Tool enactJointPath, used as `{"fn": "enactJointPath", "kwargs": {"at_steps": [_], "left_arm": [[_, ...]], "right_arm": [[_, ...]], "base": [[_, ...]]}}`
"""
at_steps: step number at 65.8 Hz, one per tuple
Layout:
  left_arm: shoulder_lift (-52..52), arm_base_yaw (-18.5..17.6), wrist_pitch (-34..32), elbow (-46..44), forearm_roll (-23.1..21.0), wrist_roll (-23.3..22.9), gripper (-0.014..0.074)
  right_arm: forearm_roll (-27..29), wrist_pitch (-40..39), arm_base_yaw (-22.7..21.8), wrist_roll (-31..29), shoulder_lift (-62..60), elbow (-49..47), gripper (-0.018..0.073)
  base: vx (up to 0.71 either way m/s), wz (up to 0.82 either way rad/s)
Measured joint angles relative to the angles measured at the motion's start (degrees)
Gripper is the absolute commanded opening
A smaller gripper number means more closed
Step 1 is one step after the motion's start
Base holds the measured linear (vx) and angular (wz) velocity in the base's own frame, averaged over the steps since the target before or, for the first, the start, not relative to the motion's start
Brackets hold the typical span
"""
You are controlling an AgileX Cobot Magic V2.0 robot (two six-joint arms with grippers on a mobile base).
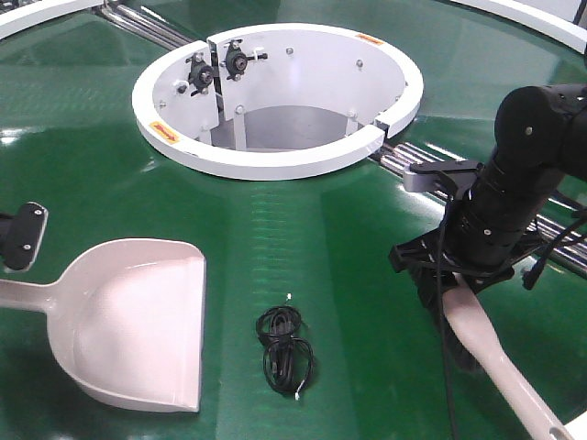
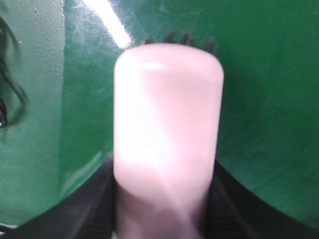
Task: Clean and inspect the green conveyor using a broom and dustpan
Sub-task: 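Grasp the pink dustpan handle with the left gripper and pull it beside the cable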
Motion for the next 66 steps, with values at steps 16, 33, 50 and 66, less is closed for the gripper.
{"fn": "enactJointPath", "kwargs": {"at_steps": [16, 33, 50, 66], "left_arm": [[0.50, -3.41, -0.05, -0.03, -0.22, -1.58, -0.0024], [1.28, -7.79, -0.05, -0.16, -4.36, -3.06, -0.0024], [2.05, -10.11, 0.00, -0.16, -6.72, -4.85, -0.0024], [3.74, -12.43, -0.12, -0.16, -8.42, -6.42, -0.0024]], "right_arm": [[0.00, 0.00, 0.00, 0.00, 0.00, 0.00, -0.0006], [0.00, 0.00, 0.00, 0.00, 0.00, 0.00, -0.0006], [0.00, 0.00, 0.00, 0.00, 0.00, 0.00, -0.0006], [0.00, 0.00, 0.00, 0.00, 0.00, 0.00, -0.0006]], "base": [[0.00, 0.00], [0.00, 0.00], [0.00, 0.00], [0.00, 0.00]]}}
